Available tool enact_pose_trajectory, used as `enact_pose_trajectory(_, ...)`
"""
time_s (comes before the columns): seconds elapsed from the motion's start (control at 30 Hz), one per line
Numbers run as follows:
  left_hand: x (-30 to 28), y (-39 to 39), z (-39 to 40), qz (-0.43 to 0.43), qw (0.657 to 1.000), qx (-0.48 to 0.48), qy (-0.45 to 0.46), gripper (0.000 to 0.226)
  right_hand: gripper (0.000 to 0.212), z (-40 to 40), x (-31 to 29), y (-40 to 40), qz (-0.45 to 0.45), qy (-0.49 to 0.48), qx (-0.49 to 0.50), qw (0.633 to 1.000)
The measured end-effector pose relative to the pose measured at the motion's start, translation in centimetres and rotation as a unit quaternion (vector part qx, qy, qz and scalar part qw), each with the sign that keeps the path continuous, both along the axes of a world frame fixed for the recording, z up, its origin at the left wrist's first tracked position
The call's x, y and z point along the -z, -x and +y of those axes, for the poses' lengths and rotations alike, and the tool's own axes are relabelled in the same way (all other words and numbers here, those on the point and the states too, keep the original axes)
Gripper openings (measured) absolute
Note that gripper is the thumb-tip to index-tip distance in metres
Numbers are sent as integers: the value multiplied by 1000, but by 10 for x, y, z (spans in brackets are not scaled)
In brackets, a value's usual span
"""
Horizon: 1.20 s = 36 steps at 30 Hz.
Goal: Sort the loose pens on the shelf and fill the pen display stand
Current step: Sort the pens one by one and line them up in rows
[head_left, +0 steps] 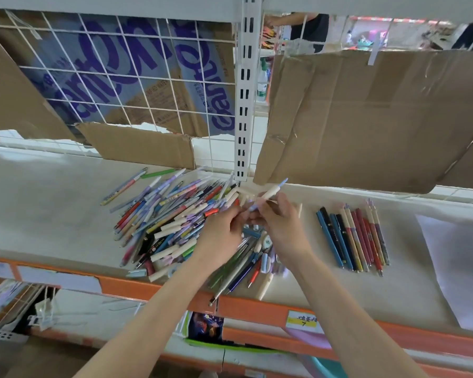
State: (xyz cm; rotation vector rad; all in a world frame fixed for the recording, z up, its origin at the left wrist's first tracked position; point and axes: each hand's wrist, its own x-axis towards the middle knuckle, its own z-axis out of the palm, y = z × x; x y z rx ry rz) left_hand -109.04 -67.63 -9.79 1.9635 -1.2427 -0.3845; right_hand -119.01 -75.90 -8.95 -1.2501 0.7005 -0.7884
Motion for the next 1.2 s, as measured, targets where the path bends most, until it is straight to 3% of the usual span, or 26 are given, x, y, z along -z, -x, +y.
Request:
enact_pose_trajectory(0.1, -6, -3, 1, 24, 998, 50, -3, 19, 9, -2, 0, 3, 16, 34, -15, 999)
enact_pose_trajectory(0.2, -2, -4, 10, -13, 996, 76, -44, 18, 5, -19, 0, 17, 112, 114, 19, 987)
enact_pose_trajectory(0.33, 11, -2, 25, -95, 985, 89, -116, 16, 11, -47, 6, 46, 305, 306, 62, 900)
enact_pose_trajectory(0.47, 23, 5, 29, -179, 969, 93, -144, 17, 26, -60, 19, 64, 434, 323, 49, 840)
enact_pose_trajectory(0.57, 26, 6, 25, -175, 970, 84, -146, 14, 24, -60, 30, 72, 498, 331, 33, 801)
enact_pose_trajectory(0.87, 23, -12, 20, -169, 969, 65, -166, 14, 24, -61, 31, 78, 562, 336, 35, 755)
enact_pose_trajectory(1.2, 27, -21, 20, -182, 974, 20, -131, 15, 27, -55, 29, 76, 554, 353, 44, 753)
